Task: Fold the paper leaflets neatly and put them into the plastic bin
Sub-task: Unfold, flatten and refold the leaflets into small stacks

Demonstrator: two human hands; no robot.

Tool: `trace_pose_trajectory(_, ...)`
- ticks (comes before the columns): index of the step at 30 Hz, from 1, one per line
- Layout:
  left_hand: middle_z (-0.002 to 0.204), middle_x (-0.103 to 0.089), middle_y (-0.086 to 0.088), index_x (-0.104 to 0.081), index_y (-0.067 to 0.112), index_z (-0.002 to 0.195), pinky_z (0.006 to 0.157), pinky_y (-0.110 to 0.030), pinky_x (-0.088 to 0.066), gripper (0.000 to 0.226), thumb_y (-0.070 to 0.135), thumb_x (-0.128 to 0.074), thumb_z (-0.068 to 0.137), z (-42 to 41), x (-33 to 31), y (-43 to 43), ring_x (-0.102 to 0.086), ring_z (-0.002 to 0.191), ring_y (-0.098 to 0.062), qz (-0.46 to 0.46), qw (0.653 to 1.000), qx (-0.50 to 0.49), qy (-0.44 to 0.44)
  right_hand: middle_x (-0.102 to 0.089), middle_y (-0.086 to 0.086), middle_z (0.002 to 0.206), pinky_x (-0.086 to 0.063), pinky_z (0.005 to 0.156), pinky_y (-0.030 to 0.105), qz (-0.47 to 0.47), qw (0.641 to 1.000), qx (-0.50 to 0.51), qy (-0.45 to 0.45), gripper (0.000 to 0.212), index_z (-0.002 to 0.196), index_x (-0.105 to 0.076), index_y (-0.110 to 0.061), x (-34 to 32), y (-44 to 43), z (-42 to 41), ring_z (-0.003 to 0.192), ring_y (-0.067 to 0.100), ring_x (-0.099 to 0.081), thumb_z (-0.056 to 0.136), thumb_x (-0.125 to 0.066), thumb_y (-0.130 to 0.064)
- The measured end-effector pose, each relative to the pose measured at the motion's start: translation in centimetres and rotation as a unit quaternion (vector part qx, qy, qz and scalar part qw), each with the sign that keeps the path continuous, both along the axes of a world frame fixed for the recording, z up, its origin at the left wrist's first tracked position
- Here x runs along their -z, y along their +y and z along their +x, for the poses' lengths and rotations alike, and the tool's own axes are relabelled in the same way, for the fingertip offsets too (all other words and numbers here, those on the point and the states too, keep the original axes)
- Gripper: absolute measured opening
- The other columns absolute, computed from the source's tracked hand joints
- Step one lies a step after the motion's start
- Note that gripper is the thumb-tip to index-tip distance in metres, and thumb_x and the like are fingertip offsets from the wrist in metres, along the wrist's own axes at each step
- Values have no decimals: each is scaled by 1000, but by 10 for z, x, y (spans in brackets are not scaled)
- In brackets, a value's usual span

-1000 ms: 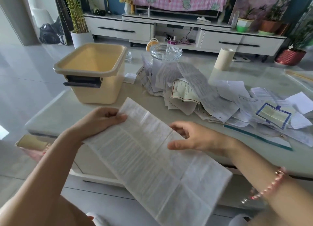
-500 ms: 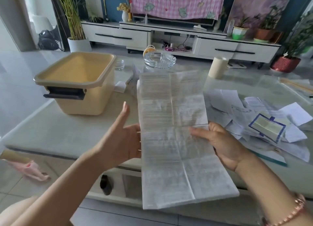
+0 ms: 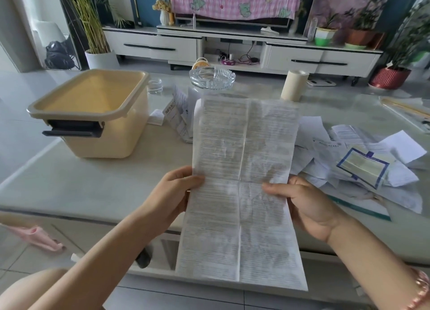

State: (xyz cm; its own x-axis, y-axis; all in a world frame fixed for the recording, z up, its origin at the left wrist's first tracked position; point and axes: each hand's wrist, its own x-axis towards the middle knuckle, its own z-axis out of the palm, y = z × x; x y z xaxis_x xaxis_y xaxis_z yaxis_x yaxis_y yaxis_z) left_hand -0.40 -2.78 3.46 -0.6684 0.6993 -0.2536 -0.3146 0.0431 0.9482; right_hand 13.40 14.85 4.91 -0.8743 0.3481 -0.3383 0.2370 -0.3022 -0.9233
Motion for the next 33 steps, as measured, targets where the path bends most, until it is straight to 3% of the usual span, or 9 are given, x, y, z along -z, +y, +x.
trace_pose_trajectory(5,66,-70,-6,-68,6,84,49,-21,-54,31,2,-39,94,-1,1,4,-66,54,-13,17,998,-25,-50,-73,5,93,-55,58,22,9,1000,23,8,21,100,-70,-9,2,2,3,79,16,-70,83,-58,-5)
trace_pose_trajectory(9,83,-66,-14,-67,1,94,50,-19,-51,41,27,-35,95,-5,3,8,-67,60,-20,10,987,-3,-162,-73,5,85,-57,63,28,62,998,15,-4,23,77,-75,-16,3,2,4,69,17,-68,83,-56,-5)
trace_pose_trajectory(12,80,-67,-10,-71,7,93,61,-27,-49,47,45,-44,91,4,5,7,-64,66,-23,-56,987,69,-134,-71,3,91,-53,62,24,205,978,20,16,20,96,-70,-20,7,-2,2,73,13,-67,85,-62,-5)
trace_pose_trajectory(17,78,-68,-6,-67,7,98,55,-22,-51,22,24,-56,89,12,8,8,-66,66,-15,-66,996,53,-10,-71,1,85,-50,60,18,274,961,30,25,12,93,-68,-9,15,-3,-4,71,7,-64,86,-60,-4)
trace_pose_trajectory(23,76,-64,-6,-63,10,86,63,-29,-50,9,19,-60,87,12,10,10,-63,68,-18,-41,999,-1,-10,-69,7,101,-48,72,27,166,986,13,-7,22,105,-66,-9,14,0,-5,88,20,-63,94,-49,-19)
trace_pose_trajectory(26,72,-65,-2,-62,13,85,56,-25,-53,7,19,-61,86,6,4,7,-63,64,-14,-6,999,-50,4,-60,18,109,-42,76,37,-3,1000,-22,1,52,117,-64,-8,5,7,-2,96,29,-54,94,-37,-46)
trace_pose_trajectory(28,72,-65,0,-61,13,88,53,-23,-52,8,21,-61,85,4,1,5,-63,63,-12,8,997,-75,18,-65,11,113,-51,79,34,-11,997,-73,6,60,121,-62,-17,3,7,1,101,26,-60,88,-38,-60)
trace_pose_trajectory(31,70,-65,1,-61,15,88,50,-22,-52,10,23,-62,83,5,0,5,-64,60,-10,23,995,-92,15,-70,2,111,-54,86,30,57,993,-99,-18,62,121,-58,-13,9,1,2,103,17,-66,71,-70,-48)
trace_pose_trajectory(33,75,-70,-1,-63,12,92,54,-26,-55,22,29,-61,79,5,-2,4,-68,66,-13,42,997,-70,-18,-72,3,104,-55,78,24,76,995,-66,-8,45,111,-62,-7,13,-3,1,95,16,-69,70,-72,-25)
